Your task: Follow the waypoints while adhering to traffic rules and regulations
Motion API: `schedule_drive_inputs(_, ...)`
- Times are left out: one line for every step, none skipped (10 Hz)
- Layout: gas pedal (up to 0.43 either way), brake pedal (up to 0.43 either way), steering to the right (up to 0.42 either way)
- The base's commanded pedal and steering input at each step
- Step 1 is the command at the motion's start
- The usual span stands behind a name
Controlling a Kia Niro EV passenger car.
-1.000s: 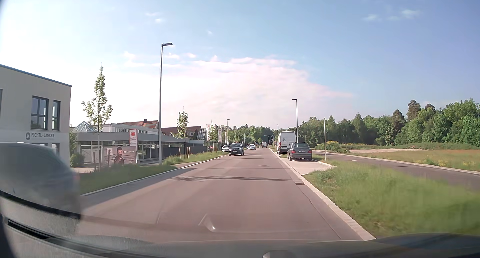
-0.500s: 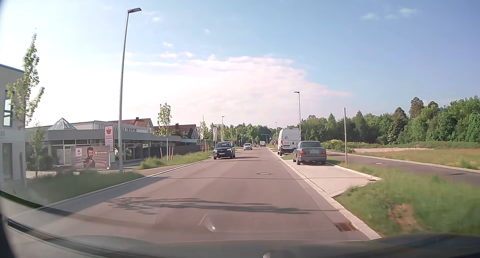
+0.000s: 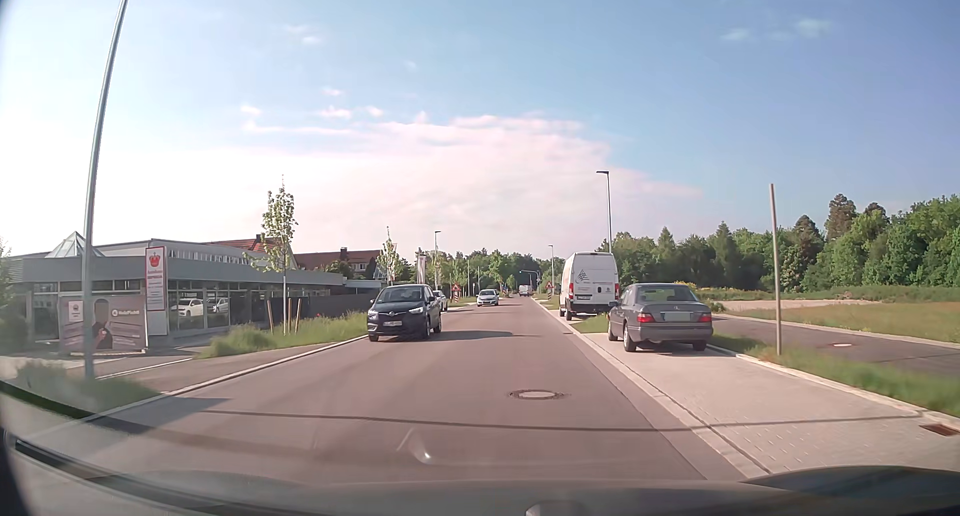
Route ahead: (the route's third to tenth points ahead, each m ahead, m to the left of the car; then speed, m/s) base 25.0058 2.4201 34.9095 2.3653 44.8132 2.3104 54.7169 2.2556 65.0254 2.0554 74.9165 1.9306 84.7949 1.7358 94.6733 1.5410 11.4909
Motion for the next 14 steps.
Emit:
schedule_drive_inputs(0.098, 0.000, 0.002)
schedule_drive_inputs(0.098, 0.000, 0.002)
schedule_drive_inputs(0.098, 0.000, 0.002)
schedule_drive_inputs(0.098, 0.000, 0.002)
schedule_drive_inputs(0.098, 0.000, 0.001)
schedule_drive_inputs(0.098, 0.000, 0.002)
schedule_drive_inputs(0.098, 0.000, 0.001)
schedule_drive_inputs(0.098, 0.000, 0.001)
schedule_drive_inputs(0.098, 0.000, 0.000)
schedule_drive_inputs(0.098, 0.000, 0.000)
schedule_drive_inputs(0.098, 0.000, 0.000)
schedule_drive_inputs(0.098, 0.000, 0.000)
schedule_drive_inputs(0.098, 0.000, -0.001)
schedule_drive_inputs(0.098, 0.000, -0.003)
